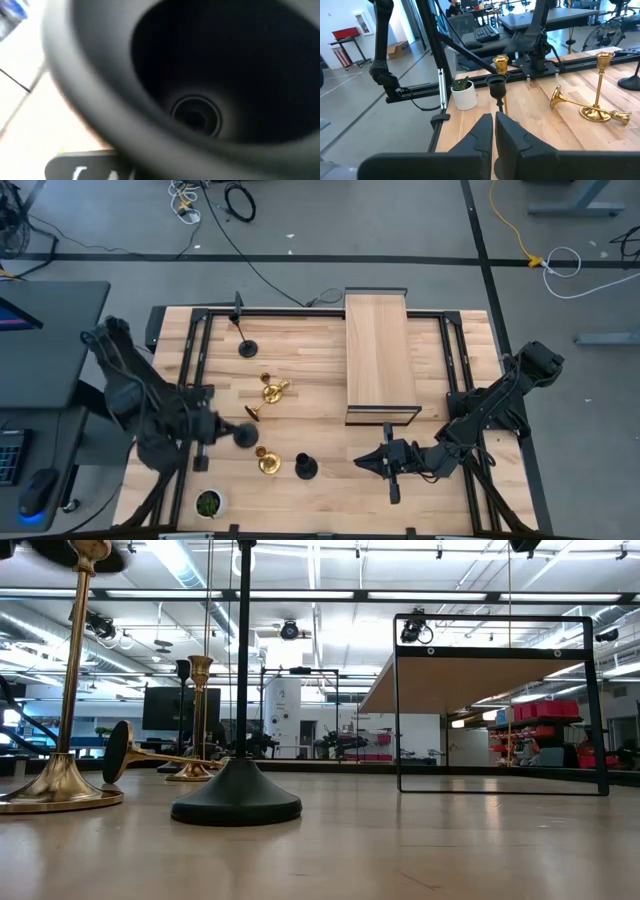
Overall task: Pick & Place candle stick holders
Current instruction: Put the bottom left black candleholder on the shelf
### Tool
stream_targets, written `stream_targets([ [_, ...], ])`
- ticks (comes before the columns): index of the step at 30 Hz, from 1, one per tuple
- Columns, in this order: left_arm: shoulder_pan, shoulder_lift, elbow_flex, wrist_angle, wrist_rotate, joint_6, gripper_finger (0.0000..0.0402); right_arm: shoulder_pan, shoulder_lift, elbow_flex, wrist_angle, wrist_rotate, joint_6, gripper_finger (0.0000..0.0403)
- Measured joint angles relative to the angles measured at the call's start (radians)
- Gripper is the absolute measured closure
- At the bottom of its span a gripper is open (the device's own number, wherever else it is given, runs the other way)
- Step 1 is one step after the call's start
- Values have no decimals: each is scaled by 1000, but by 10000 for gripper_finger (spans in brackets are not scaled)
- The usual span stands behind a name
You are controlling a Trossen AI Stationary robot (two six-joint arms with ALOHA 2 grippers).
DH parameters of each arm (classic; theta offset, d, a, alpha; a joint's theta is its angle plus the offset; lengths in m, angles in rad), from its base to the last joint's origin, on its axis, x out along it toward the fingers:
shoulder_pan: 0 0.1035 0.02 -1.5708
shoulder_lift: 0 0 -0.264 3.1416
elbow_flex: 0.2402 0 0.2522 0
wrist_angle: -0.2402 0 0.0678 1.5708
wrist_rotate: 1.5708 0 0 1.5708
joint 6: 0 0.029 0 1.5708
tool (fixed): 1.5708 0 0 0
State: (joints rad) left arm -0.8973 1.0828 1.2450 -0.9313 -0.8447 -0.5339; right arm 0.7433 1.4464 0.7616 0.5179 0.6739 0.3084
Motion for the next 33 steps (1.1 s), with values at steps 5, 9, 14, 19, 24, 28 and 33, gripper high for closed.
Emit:
stream_targets([
  [5,154,-1,114,22,16,209,394,0,0,0,6,37,3,381],
  [9,352,2,116,70,172,335,394,0,0,0,5,52,21,381],
  [14,571,15,116,203,414,464,394,0,0,0,-21,52,-8,381],
  [19,741,92,116,390,612,600,394,-3,0,0,-59,83,-55,381],
  [24,891,198,115,444,745,609,394,-4,0,0,-74,103,-40,381],
  [28,988,279,115,518,857,597,394,-3,0,0,-104,95,-29,381],
  [33,1083,373,140,606,973,571,394,-3,-1,1,-163,132,-27,381],
])
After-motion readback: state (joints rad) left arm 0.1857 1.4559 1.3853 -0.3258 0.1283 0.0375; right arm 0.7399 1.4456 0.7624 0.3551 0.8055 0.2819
